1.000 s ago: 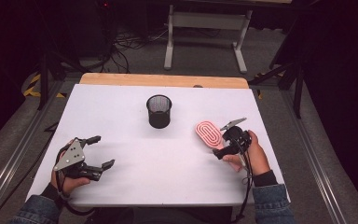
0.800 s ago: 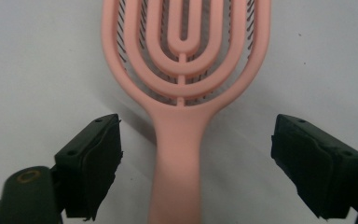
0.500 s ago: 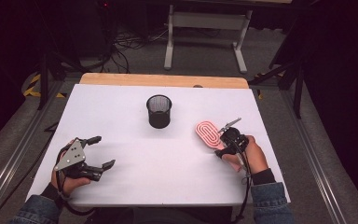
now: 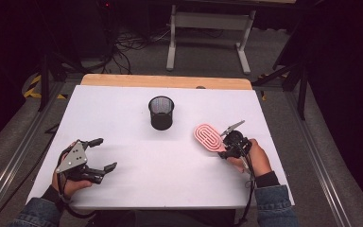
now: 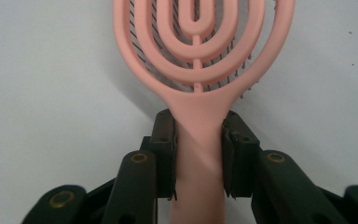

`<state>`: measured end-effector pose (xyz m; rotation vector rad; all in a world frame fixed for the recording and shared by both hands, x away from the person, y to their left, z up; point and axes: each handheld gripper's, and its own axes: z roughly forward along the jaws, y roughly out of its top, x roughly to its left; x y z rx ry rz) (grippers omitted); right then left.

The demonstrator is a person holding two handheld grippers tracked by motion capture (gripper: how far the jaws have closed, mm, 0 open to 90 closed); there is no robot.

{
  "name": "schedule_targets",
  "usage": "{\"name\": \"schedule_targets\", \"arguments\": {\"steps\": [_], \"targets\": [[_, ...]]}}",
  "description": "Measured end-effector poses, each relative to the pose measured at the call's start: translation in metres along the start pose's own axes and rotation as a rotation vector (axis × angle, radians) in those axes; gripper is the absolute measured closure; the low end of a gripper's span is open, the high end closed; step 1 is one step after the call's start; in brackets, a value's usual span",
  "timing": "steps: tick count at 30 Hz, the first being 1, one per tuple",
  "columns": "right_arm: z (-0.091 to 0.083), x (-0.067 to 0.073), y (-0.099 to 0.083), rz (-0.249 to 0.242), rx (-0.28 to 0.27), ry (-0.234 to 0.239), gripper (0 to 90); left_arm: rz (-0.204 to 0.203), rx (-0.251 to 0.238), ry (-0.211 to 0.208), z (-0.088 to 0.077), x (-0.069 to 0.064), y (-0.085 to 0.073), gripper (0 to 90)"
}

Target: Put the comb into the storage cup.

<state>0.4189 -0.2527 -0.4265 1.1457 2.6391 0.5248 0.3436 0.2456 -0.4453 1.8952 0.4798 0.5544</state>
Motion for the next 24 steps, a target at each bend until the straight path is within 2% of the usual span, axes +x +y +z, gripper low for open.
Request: {"name": "schedule_targets", "arguments": {"steps": [7, 19, 24], "targets": [[-0.0010, 0.0016, -0.0009, -0.006, -0.033, -0.025, 70.6, 0.000, -0.003, -0.001, -0.0004, -0.0002, 0.0002, 7.4], [-0.0077, 0.0015, -0.0042, -0.008, -0.126, -0.053, 72.4, 0.001, -0.002, -0.003, -0.0004, -0.0004, 0.0002, 7.5], [-0.0057, 0.0007, -0.0055, -0.014, -0.124, -0.063, 72.7, 0.001, 0.000, -0.004, 0.0001, -0.0002, 0.0001, 7.5]]}}
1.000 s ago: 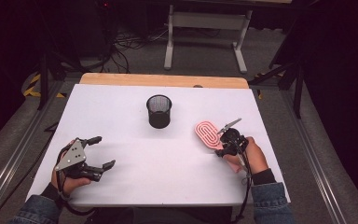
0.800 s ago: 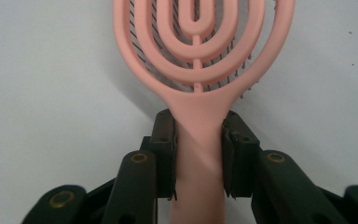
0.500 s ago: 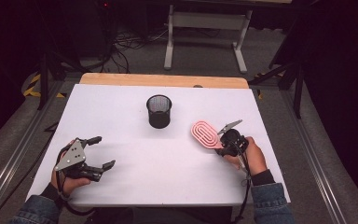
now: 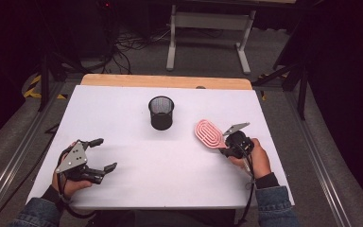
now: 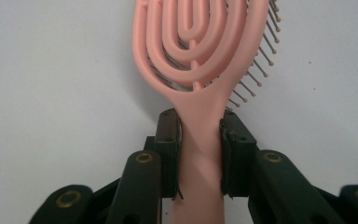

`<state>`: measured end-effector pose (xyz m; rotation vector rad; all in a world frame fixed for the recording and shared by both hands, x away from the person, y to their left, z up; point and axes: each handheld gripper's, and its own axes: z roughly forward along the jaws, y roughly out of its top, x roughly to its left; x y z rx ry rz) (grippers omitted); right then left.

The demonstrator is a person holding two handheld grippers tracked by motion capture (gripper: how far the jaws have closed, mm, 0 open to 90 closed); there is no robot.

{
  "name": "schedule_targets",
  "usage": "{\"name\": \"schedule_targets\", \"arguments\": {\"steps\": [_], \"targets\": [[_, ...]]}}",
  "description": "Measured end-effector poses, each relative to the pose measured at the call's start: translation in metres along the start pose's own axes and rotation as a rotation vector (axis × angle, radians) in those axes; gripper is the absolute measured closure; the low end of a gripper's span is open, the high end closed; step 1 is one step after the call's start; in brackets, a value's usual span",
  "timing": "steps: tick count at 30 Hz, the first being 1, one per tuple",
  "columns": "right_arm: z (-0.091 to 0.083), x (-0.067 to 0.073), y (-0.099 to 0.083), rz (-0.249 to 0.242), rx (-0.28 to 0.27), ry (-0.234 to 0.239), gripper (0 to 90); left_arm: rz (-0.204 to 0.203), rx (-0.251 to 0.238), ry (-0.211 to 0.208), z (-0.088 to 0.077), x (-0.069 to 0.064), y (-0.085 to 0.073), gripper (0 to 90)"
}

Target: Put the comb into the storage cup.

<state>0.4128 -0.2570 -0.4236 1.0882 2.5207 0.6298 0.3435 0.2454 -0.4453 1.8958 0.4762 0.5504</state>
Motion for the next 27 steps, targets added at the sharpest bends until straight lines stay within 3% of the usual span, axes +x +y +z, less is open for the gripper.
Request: {"name": "schedule_targets", "arguments": {"steps": [9, 22, 27], "targets": [[0.005, -0.004, -0.002, 0.031, 0.013, 0.037, 72.3, -0.002, 0.002, -0.005, 0.001, 0.000, 0.000, 7.5], [0.009, -0.009, -0.001, 0.037, 0.042, 0.017, 64.5, -0.002, 0.011, -0.010, 0.003, 0.000, -0.001, 7.7], [0.010, -0.012, 0.000, 0.041, 0.055, 0.039, 69.2, 0.000, 0.017, -0.013, 0.004, 0.000, -0.001, 7.7]]}}
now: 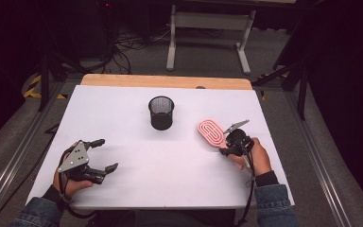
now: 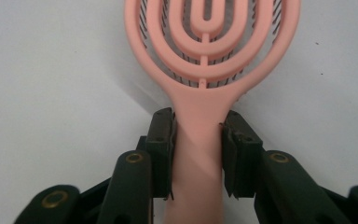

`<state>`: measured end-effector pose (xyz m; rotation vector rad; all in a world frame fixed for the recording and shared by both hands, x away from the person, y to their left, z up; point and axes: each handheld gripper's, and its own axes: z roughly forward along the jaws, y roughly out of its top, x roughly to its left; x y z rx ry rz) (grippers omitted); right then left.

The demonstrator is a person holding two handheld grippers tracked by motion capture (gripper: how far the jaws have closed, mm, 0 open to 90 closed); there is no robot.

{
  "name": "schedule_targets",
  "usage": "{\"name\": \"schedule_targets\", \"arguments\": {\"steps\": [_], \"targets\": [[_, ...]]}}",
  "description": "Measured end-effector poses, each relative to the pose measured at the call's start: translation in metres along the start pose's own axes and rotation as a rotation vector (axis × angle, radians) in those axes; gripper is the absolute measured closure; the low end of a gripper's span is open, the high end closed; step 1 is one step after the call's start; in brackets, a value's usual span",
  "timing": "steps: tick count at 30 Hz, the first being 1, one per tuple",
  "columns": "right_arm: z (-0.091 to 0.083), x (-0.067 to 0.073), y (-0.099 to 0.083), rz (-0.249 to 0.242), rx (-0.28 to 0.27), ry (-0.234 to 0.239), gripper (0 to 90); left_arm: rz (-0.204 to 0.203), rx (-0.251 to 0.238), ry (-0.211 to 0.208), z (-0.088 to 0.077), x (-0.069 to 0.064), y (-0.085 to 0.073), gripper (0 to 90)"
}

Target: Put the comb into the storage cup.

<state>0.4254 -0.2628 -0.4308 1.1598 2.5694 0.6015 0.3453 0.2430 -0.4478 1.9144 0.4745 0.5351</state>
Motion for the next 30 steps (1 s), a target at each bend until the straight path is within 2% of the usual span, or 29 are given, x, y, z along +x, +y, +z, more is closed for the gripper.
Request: {"name": "schedule_targets", "arguments": {"steps": [5, 10, 16, 23, 29, 30], "targets": [[0.000, 0.002, 0.000, -0.007, 0.001, -0.004, 70.2, 0.001, 0.000, -0.003, 0.000, 0.000, 0.000, 7.7], [-0.001, 0.001, -0.002, 0.001, -0.028, -0.005, 70.3, 0.002, -0.001, -0.005, 0.000, 0.000, 0.000, 7.9], [-0.004, 0.005, -0.002, -0.021, -0.069, -0.027, 70.3, 0.002, -0.003, -0.005, 0.000, -0.001, 0.001, 7.9], [-0.013, 0.009, -0.002, -0.022, -0.176, -0.060, 70.3, -0.005, -0.005, -0.004, 0.000, 0.000, 0.001, 8.2], [-0.023, 0.014, -0.001, -0.043, -0.280, -0.097, 70.3, -0.011, -0.013, 0.000, 0.001, 0.000, 0.002, 8.2], [-0.023, 0.014, -0.001, -0.043, -0.280, -0.097, 70.3, -0.011, -0.013, 0.000, 0.001, 0.000, 0.002, 8.1]]}}
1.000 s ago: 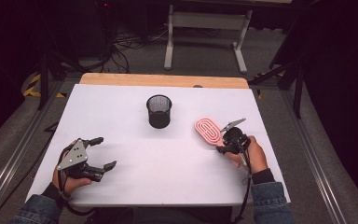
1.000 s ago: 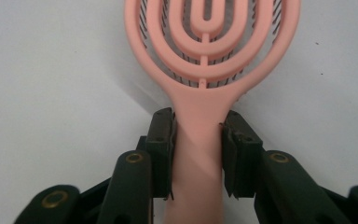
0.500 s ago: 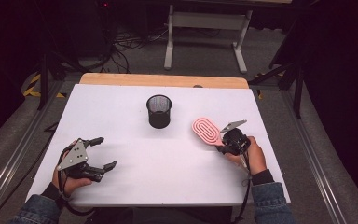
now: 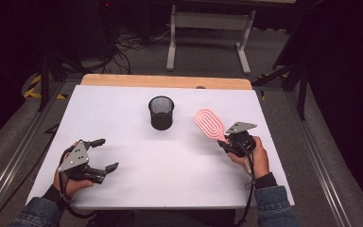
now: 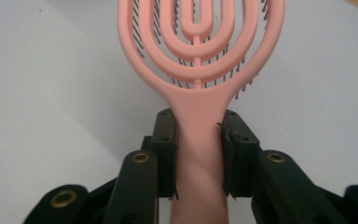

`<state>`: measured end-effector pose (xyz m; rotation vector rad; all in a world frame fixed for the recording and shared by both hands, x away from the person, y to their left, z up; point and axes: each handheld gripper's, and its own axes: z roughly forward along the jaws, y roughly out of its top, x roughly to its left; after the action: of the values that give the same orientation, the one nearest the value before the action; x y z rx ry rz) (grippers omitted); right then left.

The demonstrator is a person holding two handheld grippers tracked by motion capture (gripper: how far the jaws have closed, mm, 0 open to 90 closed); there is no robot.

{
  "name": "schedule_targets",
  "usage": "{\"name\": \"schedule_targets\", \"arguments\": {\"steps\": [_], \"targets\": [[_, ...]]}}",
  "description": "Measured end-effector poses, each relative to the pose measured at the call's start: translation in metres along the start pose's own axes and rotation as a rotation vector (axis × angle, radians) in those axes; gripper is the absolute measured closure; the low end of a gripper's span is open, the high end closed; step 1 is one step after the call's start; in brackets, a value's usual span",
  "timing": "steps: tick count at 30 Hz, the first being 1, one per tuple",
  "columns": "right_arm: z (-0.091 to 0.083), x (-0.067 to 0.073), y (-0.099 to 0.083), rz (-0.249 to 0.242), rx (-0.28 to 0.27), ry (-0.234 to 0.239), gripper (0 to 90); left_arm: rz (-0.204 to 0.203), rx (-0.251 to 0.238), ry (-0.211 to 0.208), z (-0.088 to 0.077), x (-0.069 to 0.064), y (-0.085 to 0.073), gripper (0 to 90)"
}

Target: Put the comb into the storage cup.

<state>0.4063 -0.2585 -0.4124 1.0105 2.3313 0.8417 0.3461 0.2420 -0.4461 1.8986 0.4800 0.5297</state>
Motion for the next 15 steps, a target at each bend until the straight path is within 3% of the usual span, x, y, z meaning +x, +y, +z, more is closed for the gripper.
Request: {"name": "schedule_targets", "arguments": {"steps": [11, 15], "targets": [[-0.017, 0.015, 0.008, -0.026, -0.220, -0.065, 70.3, -0.025, -0.039, 0.013, 0.005, 0.004, 0.009, 8.7], [-0.019, 0.019, 0.010, -0.026, -0.262, -0.063, 70.3, -0.030, -0.048, 0.005, 0.012, 0.007, 0.017, 8.9]]}}
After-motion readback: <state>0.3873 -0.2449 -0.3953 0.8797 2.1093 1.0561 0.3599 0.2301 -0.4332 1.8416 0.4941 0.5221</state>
